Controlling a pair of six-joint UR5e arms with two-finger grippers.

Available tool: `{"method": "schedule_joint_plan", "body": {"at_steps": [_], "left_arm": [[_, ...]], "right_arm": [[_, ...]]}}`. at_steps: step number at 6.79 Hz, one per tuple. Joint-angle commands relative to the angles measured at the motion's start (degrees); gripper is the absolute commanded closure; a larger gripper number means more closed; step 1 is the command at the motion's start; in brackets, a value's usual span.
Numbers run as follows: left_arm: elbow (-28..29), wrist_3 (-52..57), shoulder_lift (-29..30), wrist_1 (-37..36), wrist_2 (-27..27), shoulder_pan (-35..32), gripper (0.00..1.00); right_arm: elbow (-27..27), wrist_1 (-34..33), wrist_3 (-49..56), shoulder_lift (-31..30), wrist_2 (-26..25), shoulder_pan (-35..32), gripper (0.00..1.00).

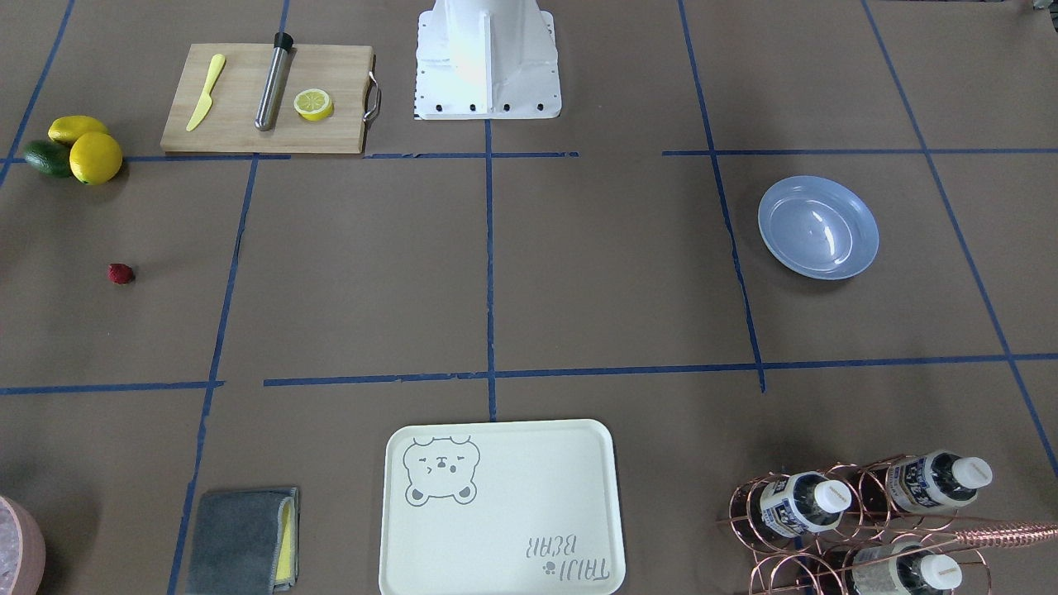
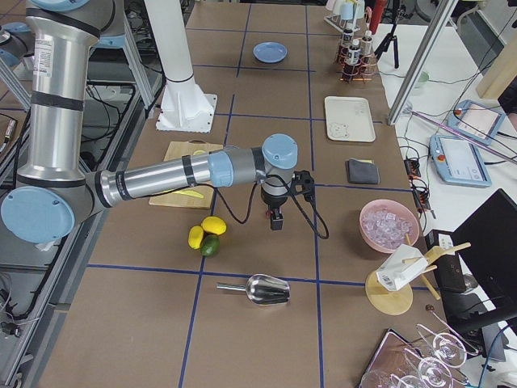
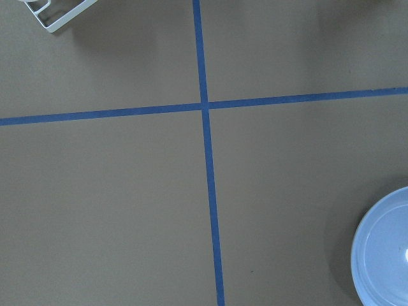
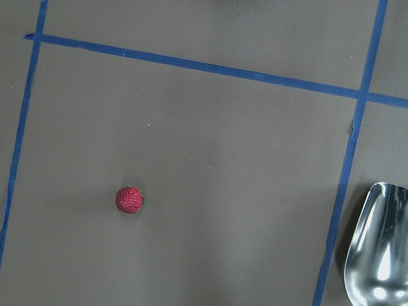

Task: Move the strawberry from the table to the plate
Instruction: 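Move the left gripper down toward the rim of the light blue plate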

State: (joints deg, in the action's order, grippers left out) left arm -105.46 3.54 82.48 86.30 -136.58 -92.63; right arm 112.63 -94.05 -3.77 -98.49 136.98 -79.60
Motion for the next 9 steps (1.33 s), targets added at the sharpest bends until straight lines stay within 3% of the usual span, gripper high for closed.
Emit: {"method": "schedule_joint_plan", "body": {"at_steps": [1, 4, 6, 9], "left_arm": [[0.3, 0.4, 1.2, 0.2, -0.1, -0.5, 0.0], [-0.2, 0.5, 1.5, 0.0, 3.4, -0.5, 0.0], [-1.0, 1.8, 1.3, 0.8, 2.6, -0.4, 0.0], [-1.0, 1.7, -0.3, 7.7, 2.6, 0.3, 0.0]], "right_arm": [[-0.3, -0.1, 0.0, 0.0, -0.1, 0.0, 0.0], [0.3, 0.0, -0.2, 0.0, 0.2, 0.0, 0.0], [0.2, -0.1, -0.2, 0.1, 0.0, 0.0, 0.0], [0.2, -0.1, -0.3, 0.0, 0.1, 0.0, 0.0]]}}
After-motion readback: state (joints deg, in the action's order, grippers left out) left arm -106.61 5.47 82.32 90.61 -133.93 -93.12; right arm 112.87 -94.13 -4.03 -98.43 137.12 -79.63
